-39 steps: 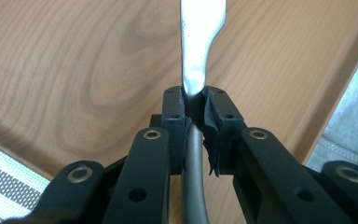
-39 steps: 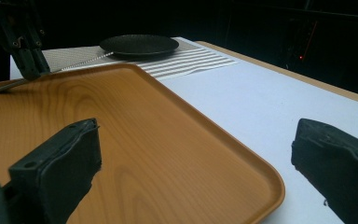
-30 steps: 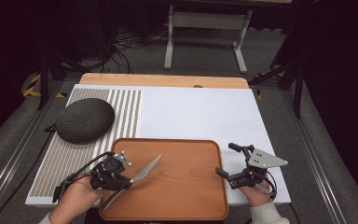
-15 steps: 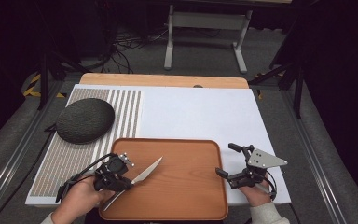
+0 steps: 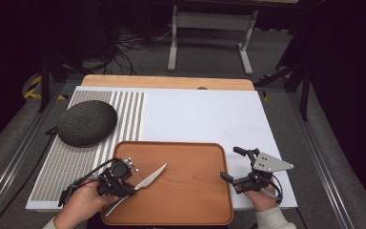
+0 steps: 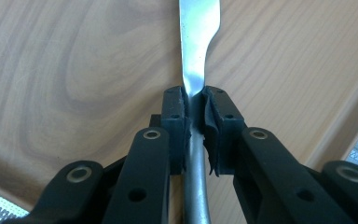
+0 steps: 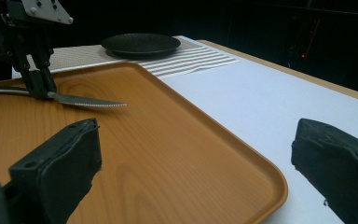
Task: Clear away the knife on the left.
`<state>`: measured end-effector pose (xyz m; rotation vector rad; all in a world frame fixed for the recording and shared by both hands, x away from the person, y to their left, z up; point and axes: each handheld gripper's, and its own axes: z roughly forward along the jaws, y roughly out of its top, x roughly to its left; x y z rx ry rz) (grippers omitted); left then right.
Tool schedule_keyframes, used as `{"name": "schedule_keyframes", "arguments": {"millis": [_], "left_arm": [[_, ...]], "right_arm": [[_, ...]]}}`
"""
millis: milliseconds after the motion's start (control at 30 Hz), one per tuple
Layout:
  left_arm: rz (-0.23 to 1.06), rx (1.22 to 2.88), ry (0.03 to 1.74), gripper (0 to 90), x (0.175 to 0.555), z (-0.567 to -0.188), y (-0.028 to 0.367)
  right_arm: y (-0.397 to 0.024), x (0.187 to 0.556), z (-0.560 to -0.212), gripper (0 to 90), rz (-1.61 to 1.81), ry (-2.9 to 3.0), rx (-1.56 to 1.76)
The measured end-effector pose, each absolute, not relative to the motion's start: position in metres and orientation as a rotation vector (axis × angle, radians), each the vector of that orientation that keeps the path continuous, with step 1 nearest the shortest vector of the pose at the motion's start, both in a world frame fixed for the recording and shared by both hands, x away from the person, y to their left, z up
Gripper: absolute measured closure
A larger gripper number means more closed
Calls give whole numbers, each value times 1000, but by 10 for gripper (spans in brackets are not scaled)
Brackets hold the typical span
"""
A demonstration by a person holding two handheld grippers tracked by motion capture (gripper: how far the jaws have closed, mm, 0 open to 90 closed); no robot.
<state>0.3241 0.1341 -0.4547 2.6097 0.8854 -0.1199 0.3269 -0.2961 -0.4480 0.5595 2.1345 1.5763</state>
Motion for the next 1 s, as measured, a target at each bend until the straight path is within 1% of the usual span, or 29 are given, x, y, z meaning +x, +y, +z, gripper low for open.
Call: {"name": "schedule_keyframes", "arguments": {"millis": [300, 400, 500, 533, 600, 633, 667, 733, 767, 800, 867, 900, 933, 1000], "left_arm": [[-115, 2632, 864, 775, 323, -454, 133], [-119, 2613, 870, 687, 325, -454, 135], [-120, 2569, 837, 507, 325, -452, 136], [-120, 2569, 837, 423, 325, -452, 136], [-60, 2552, 776, 373, 324, -449, 136], [-60, 2552, 776, 347, 324, -449, 136], [-37, 2541, 750, 347, 324, -447, 136], [-34, 2531, 734, 401, 323, -443, 135], [-9, 2529, 703, 475, 323, -441, 134], [-2, 2531, 687, 597, 321, -439, 133], [25, 2546, 631, 796, 318, -437, 130], [43, 2557, 595, 859, 317, -436, 127], [45, 2560, 575, 895, 316, -436, 125], [65, 2598, 535, 898, 315, -438, 119]], "right_arm": [[-296, 327, -448, 22, 1583, 2135, 564], [-296, 327, -448, 22, 1588, 2135, 565], [-296, 327, -448, 22, 1586, 2134, 568], [-296, 327, -448, 22, 1587, 2133, 569], [-296, 327, -448, 22, 1589, 2132, 569], [-296, 327, -448, 22, 1589, 2132, 569], [-296, 327, -448, 22, 1589, 2133, 569], [-296, 327, -448, 22, 1589, 2135, 568], [-296, 327, -448, 22, 1590, 2135, 569], [-296, 327, -449, 22, 1589, 2134, 569], [-296, 327, -449, 22, 1589, 2134, 567], [-296, 327, -449, 22, 1588, 2134, 567], [-296, 327, -449, 22, 1586, 2134, 567], [-296, 327, -449, 22, 1586, 2134, 570]]}}
